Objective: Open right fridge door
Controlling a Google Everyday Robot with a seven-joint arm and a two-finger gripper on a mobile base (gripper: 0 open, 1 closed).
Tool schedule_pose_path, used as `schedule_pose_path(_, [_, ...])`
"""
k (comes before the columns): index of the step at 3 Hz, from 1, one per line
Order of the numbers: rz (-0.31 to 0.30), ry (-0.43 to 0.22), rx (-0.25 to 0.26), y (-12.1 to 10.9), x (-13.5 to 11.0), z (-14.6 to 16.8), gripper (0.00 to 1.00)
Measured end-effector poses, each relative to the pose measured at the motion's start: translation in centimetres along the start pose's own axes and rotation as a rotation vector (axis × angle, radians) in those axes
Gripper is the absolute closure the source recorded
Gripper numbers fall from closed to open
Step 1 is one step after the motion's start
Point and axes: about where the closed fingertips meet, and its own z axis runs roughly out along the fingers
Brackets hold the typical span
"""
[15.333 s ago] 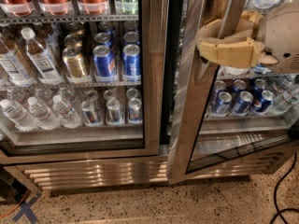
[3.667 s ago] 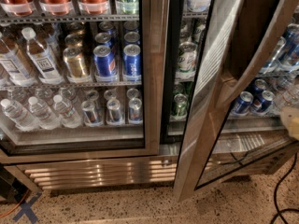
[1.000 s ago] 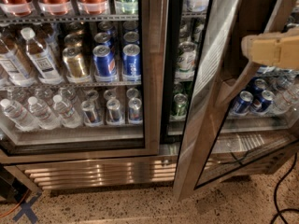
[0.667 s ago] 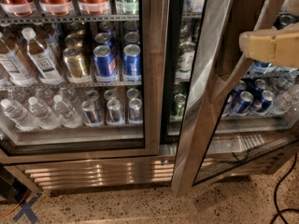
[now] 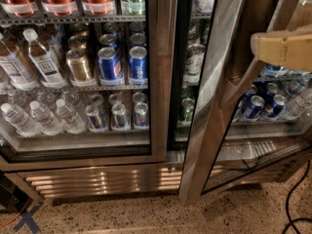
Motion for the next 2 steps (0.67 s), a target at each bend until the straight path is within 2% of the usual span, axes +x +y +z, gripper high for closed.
schedule_pose_path(2, [0.0,0.0,0.0,1.01,-0.31,0.06,1.0])
